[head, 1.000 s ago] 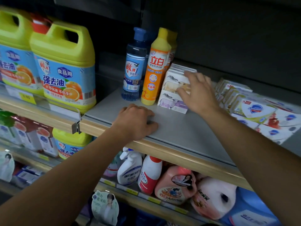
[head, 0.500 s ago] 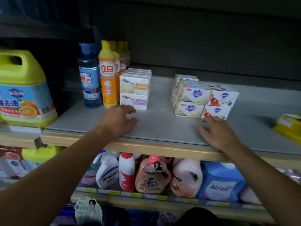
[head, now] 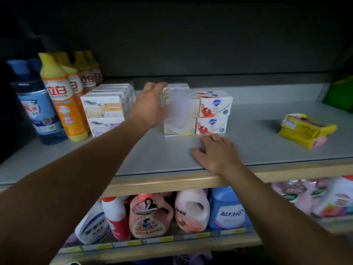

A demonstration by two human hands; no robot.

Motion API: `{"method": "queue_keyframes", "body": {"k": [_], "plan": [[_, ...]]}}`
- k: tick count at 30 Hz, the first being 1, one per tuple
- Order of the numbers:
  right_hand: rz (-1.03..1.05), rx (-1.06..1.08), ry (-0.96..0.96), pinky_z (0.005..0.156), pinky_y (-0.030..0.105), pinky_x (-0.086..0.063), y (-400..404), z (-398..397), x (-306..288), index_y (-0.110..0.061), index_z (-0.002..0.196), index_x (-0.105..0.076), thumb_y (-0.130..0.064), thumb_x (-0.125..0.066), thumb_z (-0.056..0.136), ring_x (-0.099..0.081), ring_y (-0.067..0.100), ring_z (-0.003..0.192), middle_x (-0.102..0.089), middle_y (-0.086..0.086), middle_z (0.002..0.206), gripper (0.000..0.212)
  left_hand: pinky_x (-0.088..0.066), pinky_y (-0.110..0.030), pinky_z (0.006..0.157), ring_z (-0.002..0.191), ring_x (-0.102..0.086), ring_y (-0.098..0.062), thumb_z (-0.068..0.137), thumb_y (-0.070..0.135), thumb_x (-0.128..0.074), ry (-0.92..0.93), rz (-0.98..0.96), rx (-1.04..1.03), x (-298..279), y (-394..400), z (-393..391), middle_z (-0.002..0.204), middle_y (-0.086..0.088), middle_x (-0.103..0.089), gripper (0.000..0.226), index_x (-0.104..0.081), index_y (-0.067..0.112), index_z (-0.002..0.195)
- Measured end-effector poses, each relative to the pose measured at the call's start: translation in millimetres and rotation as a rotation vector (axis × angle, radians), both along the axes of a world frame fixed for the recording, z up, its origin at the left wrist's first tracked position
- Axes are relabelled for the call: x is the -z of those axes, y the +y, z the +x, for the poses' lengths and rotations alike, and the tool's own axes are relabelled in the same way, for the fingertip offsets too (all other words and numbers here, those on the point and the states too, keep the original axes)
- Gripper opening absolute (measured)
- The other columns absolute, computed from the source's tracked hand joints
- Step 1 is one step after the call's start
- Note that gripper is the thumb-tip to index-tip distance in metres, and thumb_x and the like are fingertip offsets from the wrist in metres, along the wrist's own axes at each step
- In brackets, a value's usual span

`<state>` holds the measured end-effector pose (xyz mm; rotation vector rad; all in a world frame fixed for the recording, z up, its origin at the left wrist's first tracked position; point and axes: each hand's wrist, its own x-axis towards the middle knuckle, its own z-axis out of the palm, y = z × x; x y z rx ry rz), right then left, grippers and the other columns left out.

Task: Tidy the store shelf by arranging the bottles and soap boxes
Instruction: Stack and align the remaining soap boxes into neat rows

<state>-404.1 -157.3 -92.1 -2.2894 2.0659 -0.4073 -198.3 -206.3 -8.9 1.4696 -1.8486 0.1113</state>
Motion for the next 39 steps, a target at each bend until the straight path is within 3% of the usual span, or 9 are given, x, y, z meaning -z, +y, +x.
{"method": "queue_keyframes", "body": {"k": [7, 15, 22, 25, 29, 32, 35, 37, 39], "plan": [[0.006, -0.014, -0.007, 0.107, 0.042, -0.026, -1, -2, 1, -0.027, 0.137, -0.045, -0.065, -0.033, 0.088, -0.037, 0.026, 0.129, -0.044, -0.002, 0.138, 0.063, -0.037, -0.044, 0.106, 0.135, -0.028, -0.028, 0.094, 0.036, -0.056, -0.188, 0.050, -0.061, 13, -25, -22, 0.150, -0.004, -0.033, 0.050, -0.047, 0.023, 0.142], [-0.018, -0.009, -0.015, 0.105, 0.041, -0.028, -1, -1, 2, -0.027, 0.134, -0.049, -0.064, -0.036, 0.086, -0.040, 0.026, 0.126, -0.047, -0.003, 0.135, 0.062, -0.034, -0.040, 0.096, 0.119, -0.042, -0.030, 0.092, 0.030, -0.060, -0.224, -0.203, -0.023, 14, -4, -22, 0.129, -0.009, -0.052, 0.045, -0.051, 0.017, 0.134], [-0.046, 0.030, -0.074, 0.105, 0.039, -0.034, 1, 0, -1, -0.026, 0.131, -0.054, -0.061, -0.049, 0.084, -0.045, 0.027, 0.126, -0.052, 0.000, 0.135, 0.059, -0.051, -0.018, 0.074, 0.084, -0.064, 0.001, 0.086, 0.019, -0.071, 0.349, -0.008, 0.236, 29, 57, 22, 0.100, 0.009, -0.067, 0.026, -0.064, 0.023, 0.111], [-0.101, -0.041, -0.278, 0.103, 0.032, -0.037, 9, 1, -8, -0.028, 0.136, -0.048, -0.049, -0.065, 0.080, -0.044, 0.022, 0.128, -0.049, -0.002, 0.138, 0.062, -0.055, -0.034, 0.075, 0.086, -0.067, -0.016, 0.087, 0.015, -0.070, 0.601, 0.240, 0.267, 53, 74, 45, 0.098, -0.001, -0.071, 0.019, -0.067, 0.016, 0.106], [0.042, -0.438, -0.671, 0.104, 0.024, -0.039, 27, 25, -13, -0.043, 0.147, -0.029, -0.027, -0.079, 0.071, -0.045, 0.004, 0.127, -0.036, -0.014, 0.148, 0.093, -0.055, -0.035, 0.088, 0.097, -0.070, -0.025, 0.094, 0.021, -0.062, 0.850, 0.389, 0.350, 71, 78, 60, 0.102, -0.009, -0.075, 0.019, -0.073, 0.009, 0.102], [0.086, -0.561, -0.823, 0.108, 0.034, -0.042, 27, 55, -11, -0.049, 0.146, -0.028, -0.016, -0.076, 0.075, -0.043, 0.008, 0.134, -0.035, -0.016, 0.152, 0.092, -0.053, -0.048, 0.094, 0.097, -0.069, -0.032, 0.094, 0.028, -0.062, 0.991, 0.468, 0.368, 70, 77, 64, 0.103, -0.018, -0.073, 0.026, -0.074, 0.005, 0.097], [0.081, -0.552, -0.930, 0.103, 0.045, -0.048, 22, 67, -11, -0.040, 0.141, -0.043, -0.004, -0.071, 0.082, -0.061, 0.019, 0.116, -0.050, -0.008, 0.143, 0.074, -0.047, -0.056, 0.099, 0.100, -0.068, -0.038, 0.079, 0.041, -0.069, 0.959, 0.474, 0.356, 70, 78, 66, 0.100, -0.018, -0.074, 0.038, -0.074, 0.007, 0.093], [0.071, -0.510, -0.936, 0.096, 0.045, -0.052, 20, 66, -8, -0.035, 0.131, -0.055, -0.004, -0.074, 0.082, -0.067, 0.024, 0.105, -0.060, -0.004, 0.131, 0.060, -0.054, -0.053, 0.090, 0.092, -0.070, -0.036, 0.070, 0.050, -0.070, 0.986, 0.457, 0.341, 70, 78, 65, 0.093, -0.017, -0.074, 0.040, -0.076, 0.013, 0.084], [0.051, -0.470, -0.998, 0.086, 0.036, -0.057, 19, 64, -6, -0.029, 0.120, -0.062, -0.011, -0.075, 0.083, -0.069, 0.017, 0.095, -0.064, -0.002, 0.122, 0.043, -0.058, -0.037, 0.060, 0.070, -0.070, -0.027, 0.067, 0.059, -0.066, 1.048, 0.461, 0.343, 66, 79, 65, 0.082, -0.014, -0.074, 0.041, -0.077, 0.021, 0.075]]}}
